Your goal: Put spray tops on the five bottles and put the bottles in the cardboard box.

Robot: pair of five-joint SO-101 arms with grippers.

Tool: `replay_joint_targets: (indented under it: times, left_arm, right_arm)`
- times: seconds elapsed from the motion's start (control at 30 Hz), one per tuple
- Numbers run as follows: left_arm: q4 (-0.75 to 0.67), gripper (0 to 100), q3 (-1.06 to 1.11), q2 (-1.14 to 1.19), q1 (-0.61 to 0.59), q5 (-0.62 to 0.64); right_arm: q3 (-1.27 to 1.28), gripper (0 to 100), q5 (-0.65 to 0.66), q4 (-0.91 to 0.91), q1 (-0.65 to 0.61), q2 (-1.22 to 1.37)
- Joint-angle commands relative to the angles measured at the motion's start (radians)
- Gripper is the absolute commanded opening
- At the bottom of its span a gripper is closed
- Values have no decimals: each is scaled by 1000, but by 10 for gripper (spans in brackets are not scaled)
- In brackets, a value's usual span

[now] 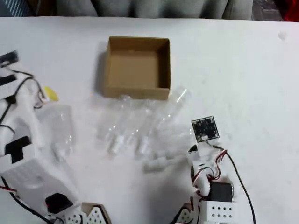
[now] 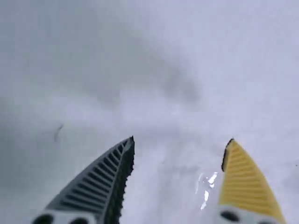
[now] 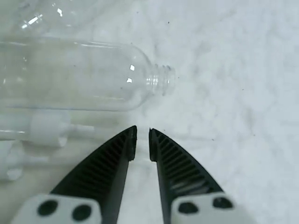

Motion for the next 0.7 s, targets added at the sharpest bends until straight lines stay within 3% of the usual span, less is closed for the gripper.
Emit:
replay_joint_targets:
  times: [0.0, 0.23, 0.4, 0.53, 0.67]
  left_arm:
    - [167, 282, -169, -16, -39, 37]
    - [486, 282, -358, -16, -36, 31]
    - [666, 282, -425, -31, -21, -109]
    - [643, 282, -313, -143, -21, -149]
    - [531, 282, -97, -335, -5, -196]
  right_arm:
    - [9, 15, 12, 7, 8, 1]
    - [9, 15, 12, 7, 8, 1]
    - [9, 15, 12, 7, 8, 1]
    - [9, 15, 12, 7, 8, 1]
    - [9, 15, 12, 7, 8, 1]
